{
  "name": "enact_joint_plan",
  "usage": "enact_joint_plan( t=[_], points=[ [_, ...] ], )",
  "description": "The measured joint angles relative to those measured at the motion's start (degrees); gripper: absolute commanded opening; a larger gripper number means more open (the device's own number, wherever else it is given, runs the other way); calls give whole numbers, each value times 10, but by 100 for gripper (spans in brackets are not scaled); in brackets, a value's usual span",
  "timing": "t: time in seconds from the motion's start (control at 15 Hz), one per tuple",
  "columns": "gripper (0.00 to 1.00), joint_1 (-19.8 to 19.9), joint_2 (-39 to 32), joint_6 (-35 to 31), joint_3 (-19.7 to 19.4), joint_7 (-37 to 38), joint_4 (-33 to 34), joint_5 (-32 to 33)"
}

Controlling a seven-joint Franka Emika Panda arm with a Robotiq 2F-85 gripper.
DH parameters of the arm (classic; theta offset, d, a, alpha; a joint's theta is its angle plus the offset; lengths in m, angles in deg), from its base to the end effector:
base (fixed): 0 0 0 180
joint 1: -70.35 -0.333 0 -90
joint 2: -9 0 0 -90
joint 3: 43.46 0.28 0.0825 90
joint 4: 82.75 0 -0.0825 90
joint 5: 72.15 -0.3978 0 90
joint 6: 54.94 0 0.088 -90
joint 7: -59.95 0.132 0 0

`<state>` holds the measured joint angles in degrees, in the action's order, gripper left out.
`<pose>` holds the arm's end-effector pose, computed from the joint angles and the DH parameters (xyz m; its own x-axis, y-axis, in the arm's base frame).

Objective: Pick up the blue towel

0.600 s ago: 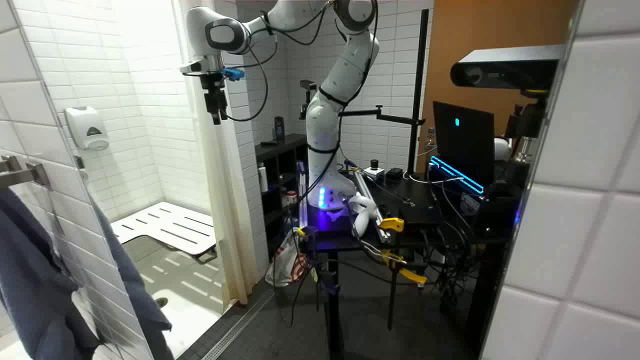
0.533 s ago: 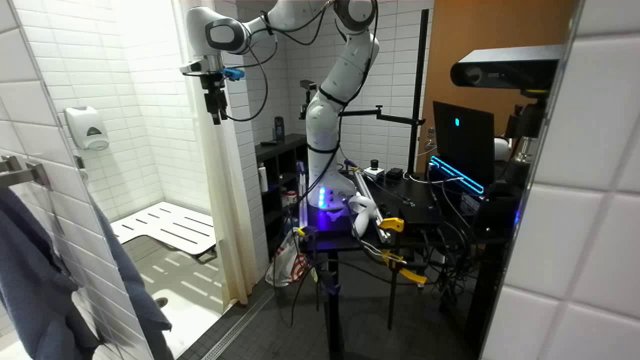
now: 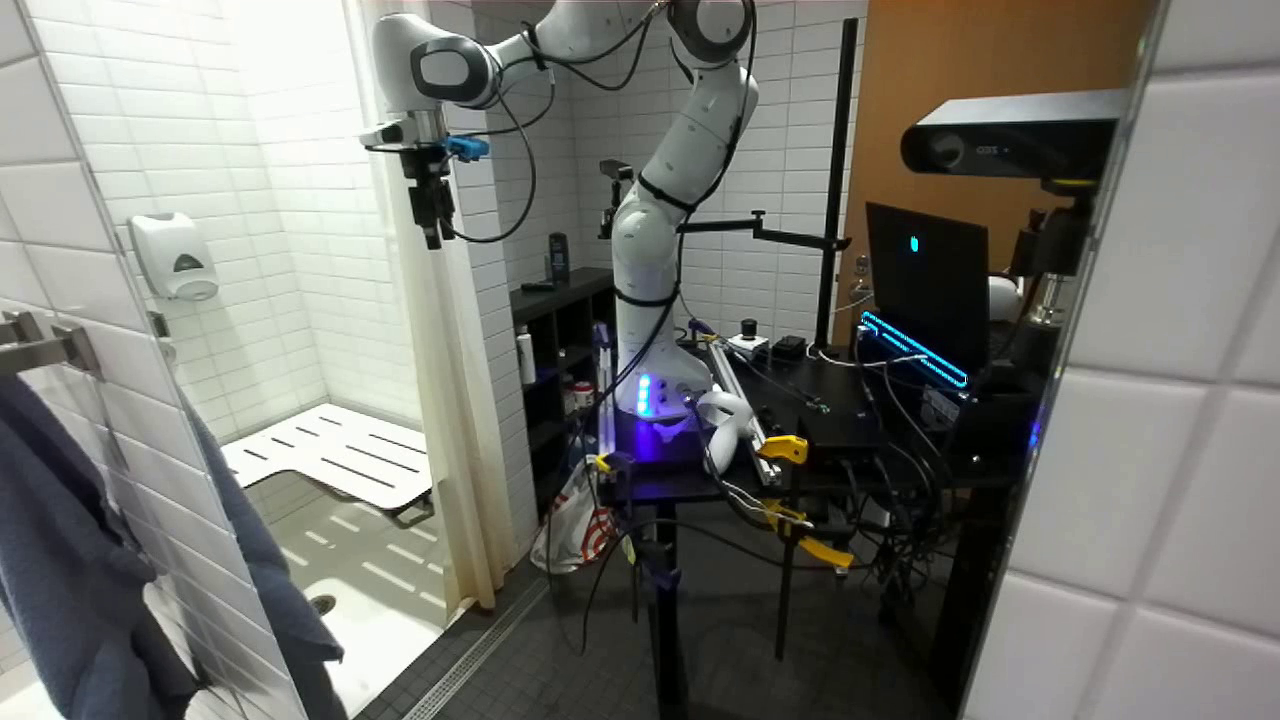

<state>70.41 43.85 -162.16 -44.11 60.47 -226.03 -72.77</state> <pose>0.3964 -0.0036 0.4286 0.9995 -0.0225 -0.0213 -0.0228 -0.9996 -0.0166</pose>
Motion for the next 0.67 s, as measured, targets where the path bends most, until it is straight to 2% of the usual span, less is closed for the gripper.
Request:
enact_joint_plan(
  t=[0.4,0.67],
  points=[
    [100,4,-6,-10,1,28,1,0],
    [100,11,-41,-42,1,67,6,-1]
  ],
)
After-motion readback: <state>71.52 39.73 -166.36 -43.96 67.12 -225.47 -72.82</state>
